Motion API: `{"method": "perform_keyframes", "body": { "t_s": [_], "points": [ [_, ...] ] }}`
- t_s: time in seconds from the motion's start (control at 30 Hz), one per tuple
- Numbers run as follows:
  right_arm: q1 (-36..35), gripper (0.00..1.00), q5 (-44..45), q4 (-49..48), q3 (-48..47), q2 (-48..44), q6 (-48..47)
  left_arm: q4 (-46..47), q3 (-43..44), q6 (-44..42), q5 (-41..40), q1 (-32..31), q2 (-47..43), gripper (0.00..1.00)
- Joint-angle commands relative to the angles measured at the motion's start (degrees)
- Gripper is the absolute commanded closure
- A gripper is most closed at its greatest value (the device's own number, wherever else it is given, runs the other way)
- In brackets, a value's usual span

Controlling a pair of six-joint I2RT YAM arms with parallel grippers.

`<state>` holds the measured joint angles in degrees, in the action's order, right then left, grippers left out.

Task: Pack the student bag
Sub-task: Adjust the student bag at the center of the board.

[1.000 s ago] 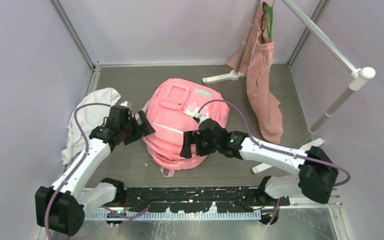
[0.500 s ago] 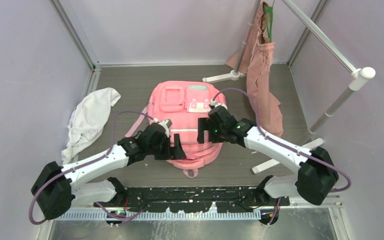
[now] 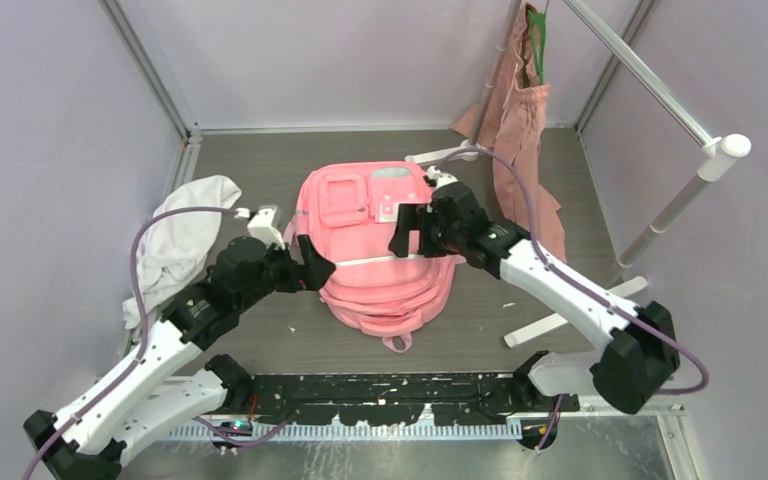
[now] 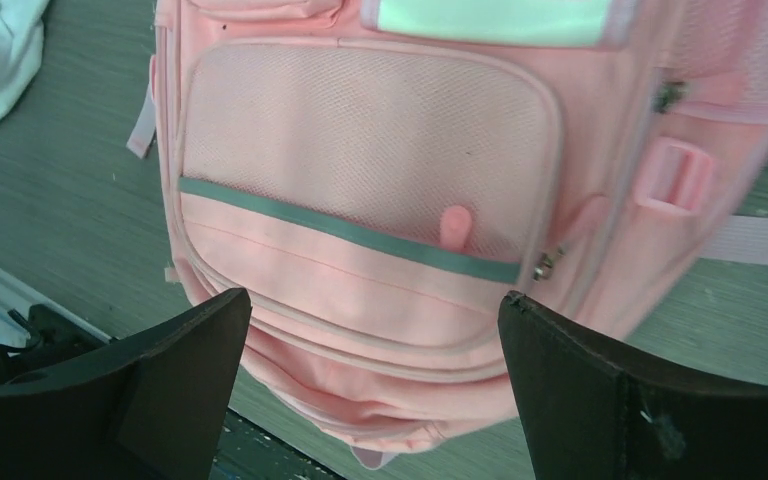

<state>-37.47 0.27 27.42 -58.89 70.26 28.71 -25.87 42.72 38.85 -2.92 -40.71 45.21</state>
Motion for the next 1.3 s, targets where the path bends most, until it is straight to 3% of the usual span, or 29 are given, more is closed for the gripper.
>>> {"method": "perform_keyframes", "body": {
  "t_s": [0.0,0.1,0.33,0.43,0.63,0.83,1.03,1.27],
  "points": [
    [-1.0,0.0,-8.2,-4.0,-2.4,5.7,2.2,-7.4,-0.2,-8.8,-11.8,3.3,-2.6,0.06],
    [-2.8,0.0,-10.2,-6.7,-2.3,5.8,3.7,-9.5,-0.6,-5.0,-14.2,7.4,-0.7,0.03],
    [-18.4,0.0,-12.6,-14.5,-4.0,10.9,2.1,-3.6,-5.1,1.3,7.8,25.0,4.7,0.04],
    [-19.6,0.0,-15.1,-20.8,-2.4,15.1,5.8,-0.7,-7.0,3.3,13.4,28.4,4.9,0.05],
    [-12.6,0.0,-8.4,-9.4,-3.5,21.8,6.5,-1.1,-7.8,2.6,16.8,29.7,4.7,0.06],
    [-4.1,0.0,-2.1,-2.5,-0.5,17.3,0.8,-0.7,-8.7,1.4,18.3,30.1,5.3,0.07],
    [-7.0,0.0,-6.9,-5.1,-1.5,12.8,-1.0,1.7,-8.5,2.0,21.2,30.2,8.2,0.09],
    [-17.5,0.0,2.3,-4.9,-9.0,20.9,-4.8,-2.5,-6.7,0.4,22.1,30.7,8.5,0.11]
  ]
}}
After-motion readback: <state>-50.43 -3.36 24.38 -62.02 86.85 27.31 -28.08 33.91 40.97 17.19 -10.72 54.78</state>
